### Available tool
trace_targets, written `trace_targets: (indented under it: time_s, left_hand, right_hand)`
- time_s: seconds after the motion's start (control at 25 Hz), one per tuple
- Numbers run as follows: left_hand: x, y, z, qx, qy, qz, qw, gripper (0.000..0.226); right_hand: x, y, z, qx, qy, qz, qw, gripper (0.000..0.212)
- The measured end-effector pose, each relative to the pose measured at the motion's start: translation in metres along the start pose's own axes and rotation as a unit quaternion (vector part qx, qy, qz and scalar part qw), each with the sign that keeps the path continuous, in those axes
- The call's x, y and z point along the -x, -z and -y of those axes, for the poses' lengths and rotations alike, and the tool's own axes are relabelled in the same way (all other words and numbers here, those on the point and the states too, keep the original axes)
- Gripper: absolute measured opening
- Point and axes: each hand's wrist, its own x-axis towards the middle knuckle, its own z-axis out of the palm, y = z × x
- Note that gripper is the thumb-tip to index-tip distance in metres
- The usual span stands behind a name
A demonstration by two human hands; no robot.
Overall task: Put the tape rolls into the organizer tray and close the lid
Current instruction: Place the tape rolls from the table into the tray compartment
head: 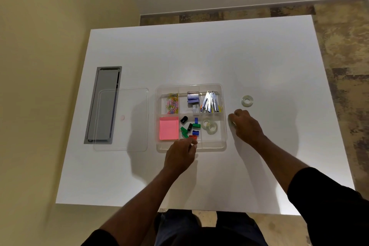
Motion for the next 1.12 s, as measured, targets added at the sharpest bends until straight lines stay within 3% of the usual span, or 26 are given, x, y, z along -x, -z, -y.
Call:
trace_targets:
  time_s: [0.12, 0.24, 0.48, 0.64, 0.84, 1.12]
  left_hand:
    - [0.001, 0.0, 0.001, -0.003, -0.007, -0.006, 1.0, 0.024]
    - [0.003, 0.001, 0.003, -0.01, -0.015, -0.007, 1.0, 0.024]
    - [0.007, 0.004, 0.007, -0.01, -0.017, -0.013, 1.0, 0.026]
    - [0.009, 0.004, 0.009, -0.009, -0.015, -0.018, 1.0, 0.027]
    - [0.015, 0.004, 0.012, -0.006, -0.01, -0.012, 1.0, 0.026]
    - [0.019, 0.006, 0.023, -0.006, -0.005, -0.007, 1.0, 0.027]
  right_hand:
    - [0.005, -0.003, -0.003, -0.088, -0.032, -0.044, 0.995, 0.033]
    - [0.009, -0.001, -0.003, -0.184, -0.055, -0.092, 0.977, 0.045]
    - [0.022, 0.003, 0.021, -0.258, 0.023, -0.132, 0.957, 0.055]
    - [0.018, 0.005, 0.057, -0.185, 0.08, -0.063, 0.977, 0.063]
    - [0.005, 0.005, 0.082, -0.052, 0.116, -0.005, 0.992, 0.055]
    - [0.003, 0.003, 0.089, -0.076, 0.117, -0.014, 0.99, 0.052]
